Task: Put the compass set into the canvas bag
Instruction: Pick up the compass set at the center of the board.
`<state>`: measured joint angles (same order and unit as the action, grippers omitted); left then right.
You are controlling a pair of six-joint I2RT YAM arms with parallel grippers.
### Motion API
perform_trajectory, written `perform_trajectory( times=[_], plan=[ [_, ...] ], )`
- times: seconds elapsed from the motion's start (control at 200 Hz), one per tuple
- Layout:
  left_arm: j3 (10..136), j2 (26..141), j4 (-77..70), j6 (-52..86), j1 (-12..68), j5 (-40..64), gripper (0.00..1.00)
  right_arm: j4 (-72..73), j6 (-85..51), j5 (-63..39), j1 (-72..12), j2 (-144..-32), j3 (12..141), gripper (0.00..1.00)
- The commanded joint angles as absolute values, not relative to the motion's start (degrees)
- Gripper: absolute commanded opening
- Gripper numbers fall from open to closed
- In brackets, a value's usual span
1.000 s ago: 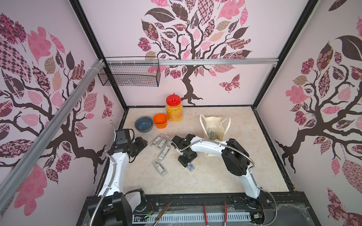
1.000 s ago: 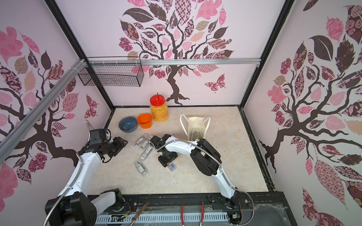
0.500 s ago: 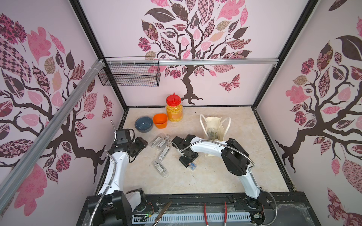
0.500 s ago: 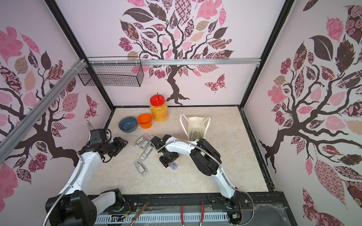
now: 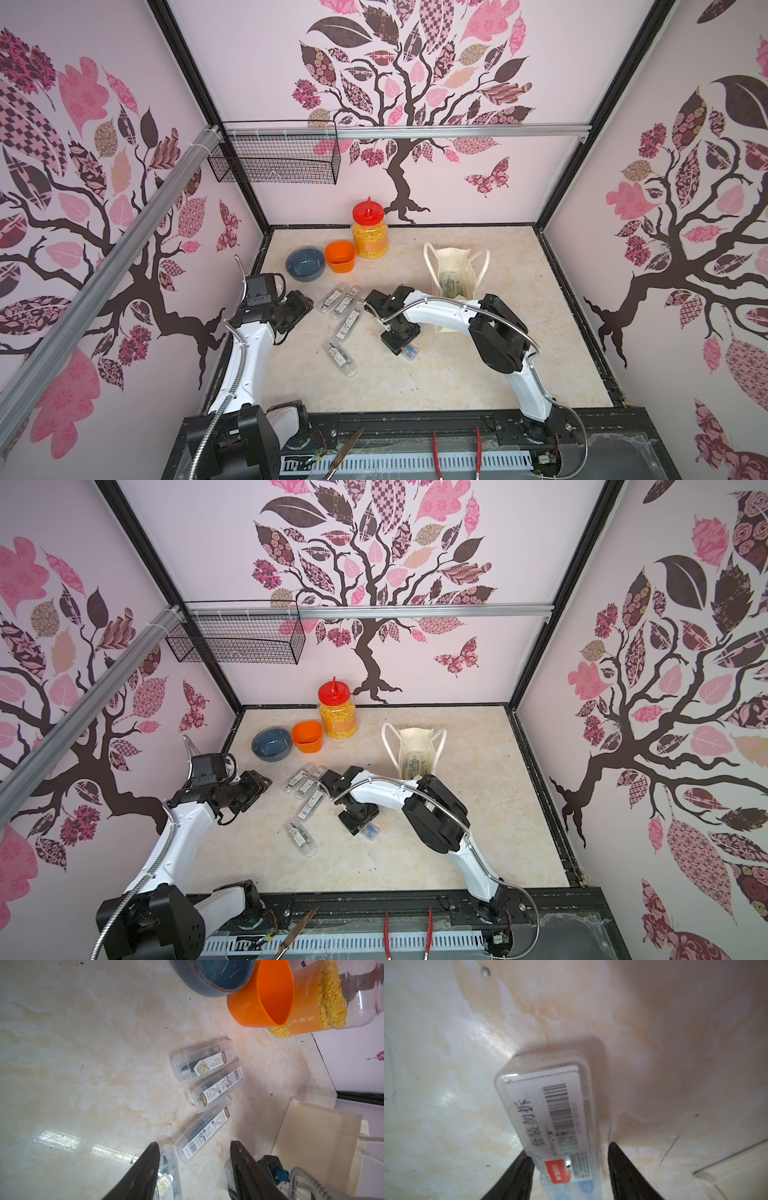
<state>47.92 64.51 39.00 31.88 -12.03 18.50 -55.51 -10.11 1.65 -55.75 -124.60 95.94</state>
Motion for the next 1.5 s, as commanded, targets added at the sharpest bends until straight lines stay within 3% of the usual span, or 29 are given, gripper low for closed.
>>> perform_trajectory(
  times=[0.0, 0.375, 0.865, 1.495],
  plan=[
    [46.0, 63.6, 38.1, 32.0, -12.3, 18.5, 0.59, -57.2, -9.7, 1.8, -55.8, -127.3, 97.0, 0.58],
    [46.1, 63.9, 37.9, 32.2, -12.3, 18.9, 0.59, -56.2, -9.8, 2.0, -55.9, -125.3, 96.1, 0.48],
    [46.8, 63.3, 38.0, 32.5, -12.3, 19.3, 0.59, -60.1, -9.2, 4.1, -55.1, -117.8, 103.7, 0.44],
    [48.2, 63.9, 35.6, 34.3, -5.6, 19.1, 0.59, -71.0, -6.7, 8.8, -45.9, -116.1, 141.5, 0.45]
  ],
)
